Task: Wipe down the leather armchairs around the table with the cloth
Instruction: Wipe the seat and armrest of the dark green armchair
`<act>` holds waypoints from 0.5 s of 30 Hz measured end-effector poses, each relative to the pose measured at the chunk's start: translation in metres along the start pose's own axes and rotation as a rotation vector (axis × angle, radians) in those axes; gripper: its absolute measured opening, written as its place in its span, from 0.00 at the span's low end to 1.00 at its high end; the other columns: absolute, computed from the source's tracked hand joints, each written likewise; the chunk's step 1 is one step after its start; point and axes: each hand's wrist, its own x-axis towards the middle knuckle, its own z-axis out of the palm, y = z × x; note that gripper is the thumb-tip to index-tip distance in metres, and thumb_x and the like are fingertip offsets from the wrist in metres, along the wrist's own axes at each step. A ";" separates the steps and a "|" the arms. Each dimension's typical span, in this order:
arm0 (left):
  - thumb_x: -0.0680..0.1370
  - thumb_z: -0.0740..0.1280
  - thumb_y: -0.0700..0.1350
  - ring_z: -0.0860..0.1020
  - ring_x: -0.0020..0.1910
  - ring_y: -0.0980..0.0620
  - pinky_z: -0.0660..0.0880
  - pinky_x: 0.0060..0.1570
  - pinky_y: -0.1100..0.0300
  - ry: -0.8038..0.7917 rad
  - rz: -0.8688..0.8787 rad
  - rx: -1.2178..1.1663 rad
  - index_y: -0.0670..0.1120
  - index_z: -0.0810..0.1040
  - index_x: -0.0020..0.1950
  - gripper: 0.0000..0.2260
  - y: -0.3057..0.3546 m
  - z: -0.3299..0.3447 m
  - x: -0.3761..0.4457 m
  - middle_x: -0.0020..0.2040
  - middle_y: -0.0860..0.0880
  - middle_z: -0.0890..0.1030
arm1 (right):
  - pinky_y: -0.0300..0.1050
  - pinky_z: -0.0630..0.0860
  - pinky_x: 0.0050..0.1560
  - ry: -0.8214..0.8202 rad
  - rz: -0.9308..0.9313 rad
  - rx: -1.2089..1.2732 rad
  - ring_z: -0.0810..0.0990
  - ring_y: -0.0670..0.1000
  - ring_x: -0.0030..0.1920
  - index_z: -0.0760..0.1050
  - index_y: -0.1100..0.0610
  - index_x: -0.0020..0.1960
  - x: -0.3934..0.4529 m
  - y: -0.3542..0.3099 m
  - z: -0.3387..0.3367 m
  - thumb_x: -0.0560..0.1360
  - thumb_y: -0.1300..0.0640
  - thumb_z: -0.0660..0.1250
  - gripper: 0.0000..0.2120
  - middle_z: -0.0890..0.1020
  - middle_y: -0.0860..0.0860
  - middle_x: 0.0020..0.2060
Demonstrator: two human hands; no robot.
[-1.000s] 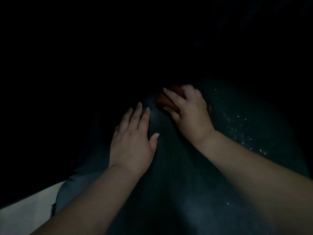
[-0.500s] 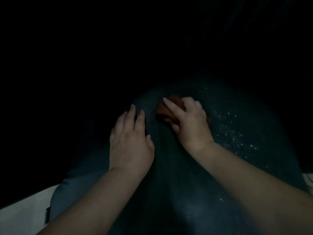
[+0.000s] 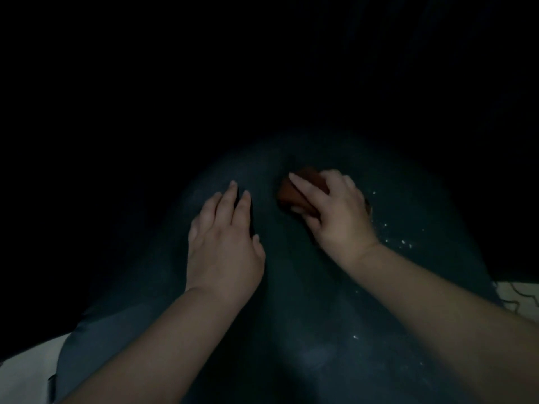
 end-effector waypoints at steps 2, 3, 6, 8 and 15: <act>0.79 0.60 0.53 0.47 0.75 0.51 0.49 0.73 0.53 -0.017 0.037 0.015 0.49 0.52 0.78 0.31 0.003 0.002 0.001 0.79 0.51 0.48 | 0.56 0.70 0.56 0.043 0.112 -0.096 0.70 0.63 0.56 0.69 0.46 0.72 0.017 0.025 -0.011 0.72 0.58 0.72 0.30 0.72 0.59 0.59; 0.79 0.59 0.53 0.47 0.75 0.52 0.49 0.73 0.54 -0.020 0.052 0.021 0.49 0.51 0.78 0.31 0.004 0.003 0.001 0.79 0.52 0.48 | 0.55 0.69 0.58 0.091 0.234 -0.118 0.69 0.62 0.58 0.68 0.45 0.73 0.030 0.038 -0.015 0.75 0.56 0.70 0.28 0.70 0.59 0.60; 0.79 0.59 0.54 0.48 0.75 0.52 0.49 0.73 0.55 -0.021 0.063 0.032 0.49 0.51 0.79 0.31 0.009 0.005 0.001 0.79 0.52 0.48 | 0.56 0.69 0.63 0.205 0.474 0.014 0.69 0.62 0.61 0.68 0.49 0.73 0.044 0.040 -0.016 0.78 0.53 0.66 0.24 0.69 0.60 0.61; 0.79 0.59 0.54 0.48 0.75 0.51 0.49 0.73 0.54 -0.025 0.076 0.037 0.49 0.51 0.79 0.31 0.014 0.008 -0.001 0.79 0.52 0.48 | 0.56 0.69 0.62 0.153 0.383 0.052 0.69 0.62 0.60 0.66 0.49 0.74 0.021 0.019 -0.006 0.75 0.57 0.69 0.28 0.69 0.59 0.61; 0.78 0.59 0.54 0.51 0.75 0.51 0.52 0.72 0.53 -0.047 0.084 0.056 0.49 0.54 0.78 0.30 0.029 0.013 -0.004 0.79 0.51 0.50 | 0.48 0.67 0.67 0.191 0.302 0.142 0.70 0.55 0.62 0.69 0.44 0.71 0.018 0.051 -0.021 0.75 0.56 0.69 0.26 0.69 0.52 0.61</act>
